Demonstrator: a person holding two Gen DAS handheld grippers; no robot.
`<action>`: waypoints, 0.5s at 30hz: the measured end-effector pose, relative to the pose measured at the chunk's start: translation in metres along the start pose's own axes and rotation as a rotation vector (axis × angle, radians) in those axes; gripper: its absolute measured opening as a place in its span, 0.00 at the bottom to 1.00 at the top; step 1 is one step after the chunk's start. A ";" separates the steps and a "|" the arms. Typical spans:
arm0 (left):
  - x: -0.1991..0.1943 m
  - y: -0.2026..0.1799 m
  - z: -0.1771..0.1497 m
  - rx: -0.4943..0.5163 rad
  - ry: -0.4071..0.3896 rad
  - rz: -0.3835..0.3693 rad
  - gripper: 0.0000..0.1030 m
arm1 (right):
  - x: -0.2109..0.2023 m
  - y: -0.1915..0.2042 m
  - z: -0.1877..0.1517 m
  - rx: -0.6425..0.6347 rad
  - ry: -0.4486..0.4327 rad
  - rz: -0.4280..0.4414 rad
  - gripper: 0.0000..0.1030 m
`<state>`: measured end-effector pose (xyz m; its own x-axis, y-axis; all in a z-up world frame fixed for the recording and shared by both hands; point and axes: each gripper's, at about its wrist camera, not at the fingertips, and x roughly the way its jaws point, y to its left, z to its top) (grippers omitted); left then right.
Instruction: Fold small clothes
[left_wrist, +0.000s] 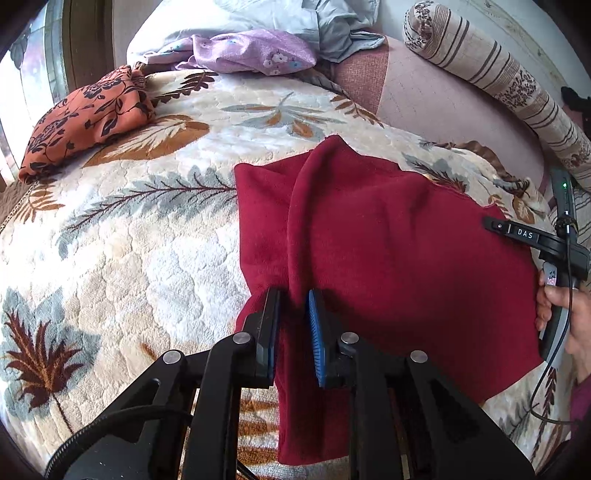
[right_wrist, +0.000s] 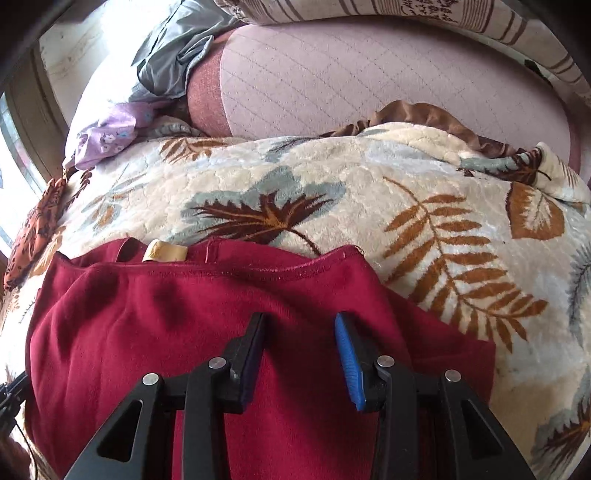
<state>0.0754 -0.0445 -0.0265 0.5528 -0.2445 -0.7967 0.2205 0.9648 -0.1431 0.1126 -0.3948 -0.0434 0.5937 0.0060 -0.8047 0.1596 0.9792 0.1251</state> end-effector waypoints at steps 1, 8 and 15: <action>0.000 0.000 0.001 0.002 -0.001 -0.001 0.16 | 0.000 0.002 0.003 -0.010 -0.005 -0.013 0.35; -0.006 0.001 -0.001 0.003 -0.009 -0.012 0.16 | -0.037 0.034 0.010 0.027 -0.054 0.020 0.36; -0.021 0.014 -0.004 -0.051 -0.028 -0.056 0.61 | -0.047 0.147 0.017 -0.131 0.018 0.285 0.44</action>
<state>0.0633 -0.0251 -0.0140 0.5635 -0.2999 -0.7698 0.2103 0.9532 -0.2173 0.1212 -0.2547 0.0229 0.5855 0.2864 -0.7584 -0.1153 0.9554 0.2718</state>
